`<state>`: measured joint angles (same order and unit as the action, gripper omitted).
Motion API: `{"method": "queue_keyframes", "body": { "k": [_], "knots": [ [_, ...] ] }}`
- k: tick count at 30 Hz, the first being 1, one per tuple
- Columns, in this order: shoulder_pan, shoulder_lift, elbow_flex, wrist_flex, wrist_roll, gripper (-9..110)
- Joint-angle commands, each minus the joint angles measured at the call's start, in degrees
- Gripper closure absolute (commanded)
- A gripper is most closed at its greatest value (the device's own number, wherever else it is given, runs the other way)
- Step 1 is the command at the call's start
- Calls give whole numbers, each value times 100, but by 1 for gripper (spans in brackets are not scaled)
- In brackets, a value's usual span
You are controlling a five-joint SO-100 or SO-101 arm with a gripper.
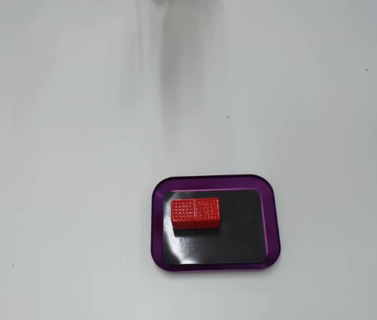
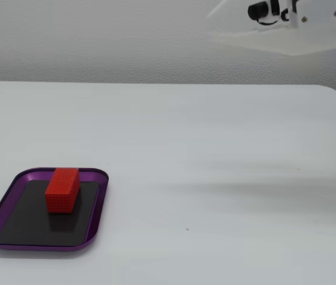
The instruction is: Remove the cube from the box.
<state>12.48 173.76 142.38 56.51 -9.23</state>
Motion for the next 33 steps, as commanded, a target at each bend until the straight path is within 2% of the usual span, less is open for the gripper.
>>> {"method": "queue_keyframes", "body": {
  "k": [1, 8, 19, 25, 33],
  "knots": [
    [-53, -1266, -800, -272, -229, 97],
    [-404, -4377, -2944, 158, -396, 86],
    [-1424, -8358, -7058, 1758, -334, 83],
    [-1424, -9940, -8183, 1969, -325, 83],
    [-1116, -11074, -8684, 1898, -255, 83]
  ]
}}
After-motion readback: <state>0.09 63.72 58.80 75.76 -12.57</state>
